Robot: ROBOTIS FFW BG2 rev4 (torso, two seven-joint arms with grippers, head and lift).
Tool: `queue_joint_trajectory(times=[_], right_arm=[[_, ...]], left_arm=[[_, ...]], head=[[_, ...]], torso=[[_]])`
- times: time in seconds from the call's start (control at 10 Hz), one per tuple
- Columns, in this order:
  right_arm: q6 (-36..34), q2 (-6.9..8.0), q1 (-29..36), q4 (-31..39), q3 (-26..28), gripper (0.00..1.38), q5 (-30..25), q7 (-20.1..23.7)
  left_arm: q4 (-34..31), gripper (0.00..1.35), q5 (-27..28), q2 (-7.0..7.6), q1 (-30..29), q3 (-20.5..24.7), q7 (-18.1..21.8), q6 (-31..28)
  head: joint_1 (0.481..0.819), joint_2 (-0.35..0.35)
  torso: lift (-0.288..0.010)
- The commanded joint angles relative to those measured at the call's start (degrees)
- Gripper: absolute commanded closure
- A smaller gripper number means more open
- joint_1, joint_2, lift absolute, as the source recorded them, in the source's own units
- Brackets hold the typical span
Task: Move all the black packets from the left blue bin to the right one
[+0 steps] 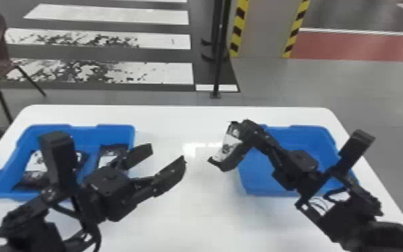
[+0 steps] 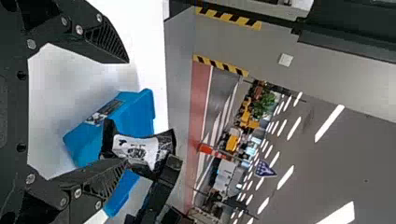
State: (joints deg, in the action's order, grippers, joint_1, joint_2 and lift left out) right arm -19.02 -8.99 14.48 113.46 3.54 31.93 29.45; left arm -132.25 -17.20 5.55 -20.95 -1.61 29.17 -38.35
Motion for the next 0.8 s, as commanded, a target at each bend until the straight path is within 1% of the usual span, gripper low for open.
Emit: queue_joint_trajectory(times=[0.0, 0.1, 0.2, 0.3, 0.4, 0.5, 0.6, 0.7], right_arm=[[1.03, -0.68, -3.80, -6.66, 2.63, 1.28, -4.17, -0.54], [2.43, -0.59, -6.05, -12.00, 4.80, 1.28, -7.60, -1.24], [4.26, -0.59, -8.44, -17.07, 6.17, 1.28, -10.57, -2.03], [4.68, -0.59, -10.55, -20.58, 8.23, 1.28, -15.25, -2.65], [4.96, -0.59, -10.83, -21.29, 10.06, 1.14, -17.31, -3.00], [6.37, -0.42, -9.71, -20.72, 11.09, 0.62, -17.08, -3.52], [7.49, 0.29, -7.17, -17.77, 11.54, 0.17, -17.08, -4.58], [8.90, 1.34, -2.96, -12.00, 11.54, 0.08, -17.77, -5.99]], left_arm=[[-2.81, 0.16, 0.18, -0.63, -3.38, 2.98, -0.16, 1.51], [-4.36, 0.16, 0.29, -1.06, -5.35, 4.69, -0.25, 1.65], [-5.49, 0.16, 0.41, -1.15, -7.03, 6.06, -0.25, 1.37], [-6.05, 0.16, 0.52, -1.06, -8.30, 7.09, -0.34, 0.81], [-6.05, 0.16, 0.75, -1.15, -8.58, 7.66, -0.34, 0.81], [-6.05, 0.16, 1.09, -1.33, -8.44, 8.46, -0.34, 0.67], [-6.05, 0.16, 1.66, -1.42, -8.16, 9.26, -0.34, 0.52], [-6.05, 0.16, 2.23, -1.50, -8.16, 10.17, -0.34, 0.24]], head=[[0.695, -0.089], [0.695, -0.101], [0.695, -0.123], [0.695, -0.136], [0.695, -0.163], [0.695, -0.189], [0.695, -0.205], [0.695, -0.207]], torso=[[-0.140], [-0.140], [-0.140], [-0.140], [-0.140], [-0.140], [-0.140], [-0.140]])
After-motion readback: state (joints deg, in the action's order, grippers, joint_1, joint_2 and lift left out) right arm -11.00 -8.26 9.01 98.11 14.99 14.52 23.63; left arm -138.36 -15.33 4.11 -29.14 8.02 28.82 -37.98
